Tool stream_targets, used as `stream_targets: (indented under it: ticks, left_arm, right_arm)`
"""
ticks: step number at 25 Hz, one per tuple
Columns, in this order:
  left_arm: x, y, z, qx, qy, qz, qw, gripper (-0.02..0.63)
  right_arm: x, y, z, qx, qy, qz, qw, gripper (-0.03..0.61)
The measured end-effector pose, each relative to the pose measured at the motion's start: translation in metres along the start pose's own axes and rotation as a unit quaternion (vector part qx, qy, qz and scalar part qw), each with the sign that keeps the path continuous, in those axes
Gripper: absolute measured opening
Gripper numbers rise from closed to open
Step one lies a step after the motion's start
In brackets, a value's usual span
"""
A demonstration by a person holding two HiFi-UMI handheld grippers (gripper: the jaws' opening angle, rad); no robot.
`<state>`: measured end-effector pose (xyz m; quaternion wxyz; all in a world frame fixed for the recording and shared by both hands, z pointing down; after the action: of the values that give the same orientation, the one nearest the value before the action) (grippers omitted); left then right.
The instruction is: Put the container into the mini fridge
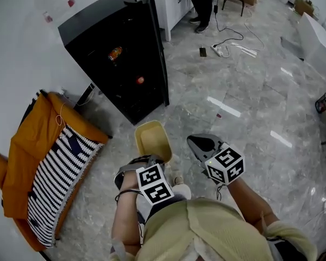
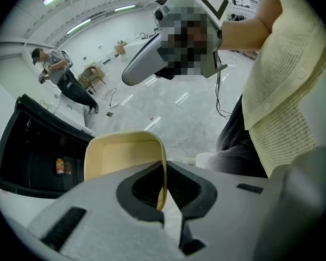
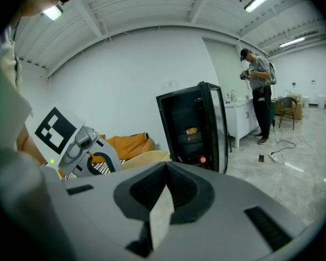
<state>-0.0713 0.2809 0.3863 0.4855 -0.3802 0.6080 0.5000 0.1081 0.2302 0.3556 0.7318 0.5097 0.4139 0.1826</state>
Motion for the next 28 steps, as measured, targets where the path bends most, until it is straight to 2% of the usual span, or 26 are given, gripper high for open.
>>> stream_targets:
  ticks: [9,18,24,28]
  left_arm:
    - [-0.002,0.021,-0.047,0.014,0.008,0.007,0.9998,0.028]
    - [-0.006,0.028,-0.088,0.009,0.009,0.003,0.9999,0.029]
    - [-0.006,0.024,-0.111,0.024,0.007,-0.007,0.9997,0.029]
    - [-0.009,0.013,-0.138,0.047,-0.004,-0.01,0.9988,0.028]
  right_arm:
    - [-0.056,-0.023,0.002,0.013,-0.011,-0.011,1.0,0.029]
    - [-0.093,-0.044,0.019,0.019,-0.006,-0.013,1.0,0.029]
    - [-0.117,-0.059,0.04,0.017,-0.018,-0.007,1.0,0.029]
    - [-0.143,-0.072,0.062,0.027,-0.04,-0.009,0.999,0.029]
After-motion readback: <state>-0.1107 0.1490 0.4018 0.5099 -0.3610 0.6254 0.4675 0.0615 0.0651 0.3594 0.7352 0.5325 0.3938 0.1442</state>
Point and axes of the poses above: the fingertips, and each gripper's own axes: x backward along the fingers, z to its right, y out of its underside, the point moved 10 cm from there along x, backward along the fingers, and after that the axes turned 13 degrees about y, right-handed, at the moved point
